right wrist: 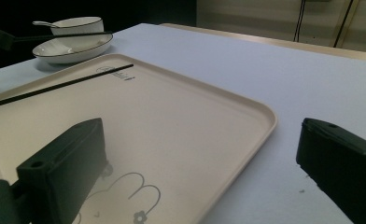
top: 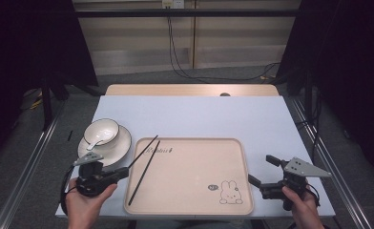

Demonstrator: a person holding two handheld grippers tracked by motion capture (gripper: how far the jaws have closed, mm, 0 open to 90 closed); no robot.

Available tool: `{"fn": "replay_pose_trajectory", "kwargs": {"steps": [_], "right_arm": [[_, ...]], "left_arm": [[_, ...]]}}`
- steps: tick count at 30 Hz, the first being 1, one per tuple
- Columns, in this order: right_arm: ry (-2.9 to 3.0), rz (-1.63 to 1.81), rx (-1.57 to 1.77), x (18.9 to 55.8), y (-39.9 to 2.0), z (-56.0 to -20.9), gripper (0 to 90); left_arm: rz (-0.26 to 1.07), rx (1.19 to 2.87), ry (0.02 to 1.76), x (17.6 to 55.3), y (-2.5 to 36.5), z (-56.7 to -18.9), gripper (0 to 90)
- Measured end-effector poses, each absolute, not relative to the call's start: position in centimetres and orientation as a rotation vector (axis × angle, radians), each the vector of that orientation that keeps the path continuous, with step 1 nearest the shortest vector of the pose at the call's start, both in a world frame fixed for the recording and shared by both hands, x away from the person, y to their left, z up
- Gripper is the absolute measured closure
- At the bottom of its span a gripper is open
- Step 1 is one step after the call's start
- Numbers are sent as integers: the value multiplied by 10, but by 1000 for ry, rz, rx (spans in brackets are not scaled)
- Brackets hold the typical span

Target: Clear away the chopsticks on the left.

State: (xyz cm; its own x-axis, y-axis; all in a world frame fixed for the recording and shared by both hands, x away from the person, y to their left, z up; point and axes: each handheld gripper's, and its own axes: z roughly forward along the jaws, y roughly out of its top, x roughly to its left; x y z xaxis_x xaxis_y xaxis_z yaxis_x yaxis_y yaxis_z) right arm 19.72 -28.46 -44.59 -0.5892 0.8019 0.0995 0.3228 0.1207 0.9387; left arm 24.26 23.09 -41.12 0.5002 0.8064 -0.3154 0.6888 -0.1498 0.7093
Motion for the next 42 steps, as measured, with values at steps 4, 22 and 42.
{"fn": "replay_pose_trajectory", "kwargs": {"steps": [4, 22, 42], "right_arm": [[1970, 1476, 1091, 196, -285, -446, 13], [1974, 1468, 1091, 197, -285, -446, 12], [1981, 1469, 1092, 197, -284, -446, 14]], "left_arm": [[170, 1902, 1279, 250, 217, -420, 856], [153, 1955, 1388, 262, 189, -449, 856], [147, 2010, 1403, 264, 177, -464, 848]]}}
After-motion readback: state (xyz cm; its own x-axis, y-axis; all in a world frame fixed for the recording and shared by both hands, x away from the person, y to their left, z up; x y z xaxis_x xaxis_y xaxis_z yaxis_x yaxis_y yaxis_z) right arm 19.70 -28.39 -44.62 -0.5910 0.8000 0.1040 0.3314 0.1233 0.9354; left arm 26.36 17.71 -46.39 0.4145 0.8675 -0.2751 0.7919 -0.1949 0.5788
